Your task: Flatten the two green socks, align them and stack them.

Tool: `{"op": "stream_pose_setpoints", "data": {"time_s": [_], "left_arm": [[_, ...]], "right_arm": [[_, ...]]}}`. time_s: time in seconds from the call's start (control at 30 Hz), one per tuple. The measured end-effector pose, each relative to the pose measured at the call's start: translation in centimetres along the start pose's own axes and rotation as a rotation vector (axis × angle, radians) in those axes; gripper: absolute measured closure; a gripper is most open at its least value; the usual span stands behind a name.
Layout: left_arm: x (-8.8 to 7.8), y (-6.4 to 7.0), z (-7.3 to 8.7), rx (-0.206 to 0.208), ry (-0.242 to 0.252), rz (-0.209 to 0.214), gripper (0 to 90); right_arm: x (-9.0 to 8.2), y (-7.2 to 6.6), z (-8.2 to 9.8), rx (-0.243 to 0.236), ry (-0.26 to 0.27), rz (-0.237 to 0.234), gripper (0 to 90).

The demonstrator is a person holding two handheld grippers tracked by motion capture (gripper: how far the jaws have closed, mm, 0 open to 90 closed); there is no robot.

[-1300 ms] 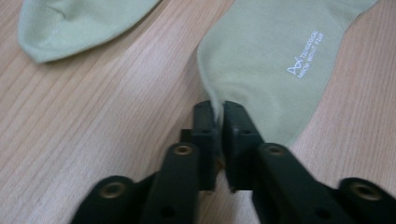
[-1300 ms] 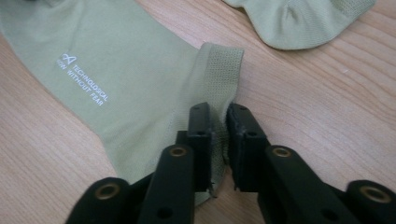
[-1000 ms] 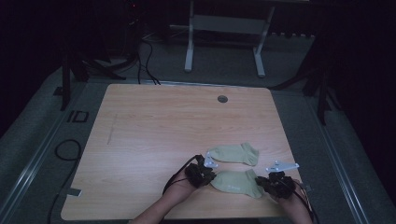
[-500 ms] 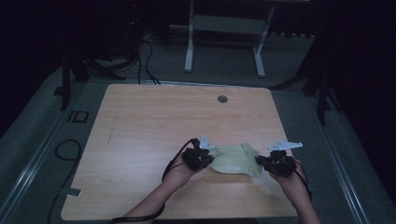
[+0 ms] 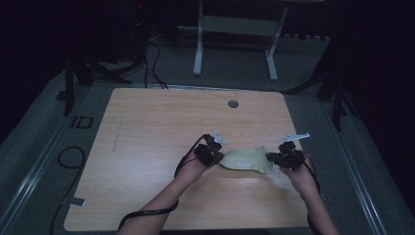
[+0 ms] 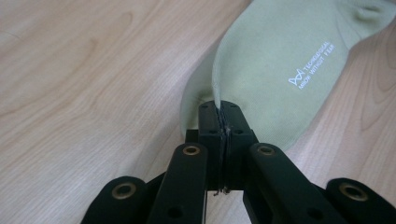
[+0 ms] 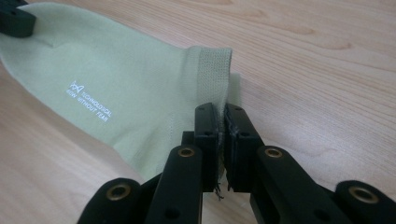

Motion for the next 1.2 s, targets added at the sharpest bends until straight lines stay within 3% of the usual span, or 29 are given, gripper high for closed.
{"op": "stream_pose_setpoints", "data": {"time_s": [0.27, 0.53, 0.57, 0.67, 0.83, 0.97, 1.07, 1.13, 1.2], "left_arm": [[1.7, -0.3, 0.0, 0.021, -0.033, -0.011, 88.0], [2.5, -0.8, 0.1, -0.005, -0.026, -0.019, 87.5], [2.6, -0.9, 0.1, -0.015, -0.027, -0.021, 86.2], [2.6, -0.9, 0.2, -0.006, -0.021, -0.017, 70.3], [1.6, -1.1, -0.1, -0.005, 0.025, -0.012, 66.6], [0.6, -0.7, -0.5, 0.008, 0.076, 0.011, 67.1], [0.6, 0.1, -0.8, 0.023, 0.096, 0.066, 80.0], [1.3, 0.5, -0.7, 0.064, 0.065, 0.037, 82.2], [2.1, 0.5, -0.7, 0.058, 0.049, 0.021, 82.3]], "right_arm": [[1.6, 0.6, 0.2, 0.001, -0.036, 0.013, 84.7], [2.6, 1.3, 0.7, 0.023, -0.058, 0.004, 83.5], [2.7, 1.3, 0.8, 0.026, -0.061, 0.002, 81.7], [2.9, 1.3, 1.0, 0.020, -0.074, 0.015, 71.2], [2.1, 1.3, 1.1, 0.027, -0.043, 0.014, 65.3], [1.6, 0.9, 0.9, 0.032, -0.012, 0.007, 65.6], [1.5, 0.2, 0.7, 0.046, 0.025, -0.018, 71.1], [1.8, -0.3, 0.7, 0.038, 0.023, -0.024, 72.6], [2.2, -0.6, 0.8, 0.020, 0.011, -0.010, 73.2]]}}
Point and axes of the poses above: each handheld gripper's, and its own axes: x roughly forward along the jaws, z roughly out of its underside, y roughly to its right, the point moved 4 cm from there along x, roughly forward along the jaws, and after that the axes turned 3 degrees about z, right-handed, at the moved point
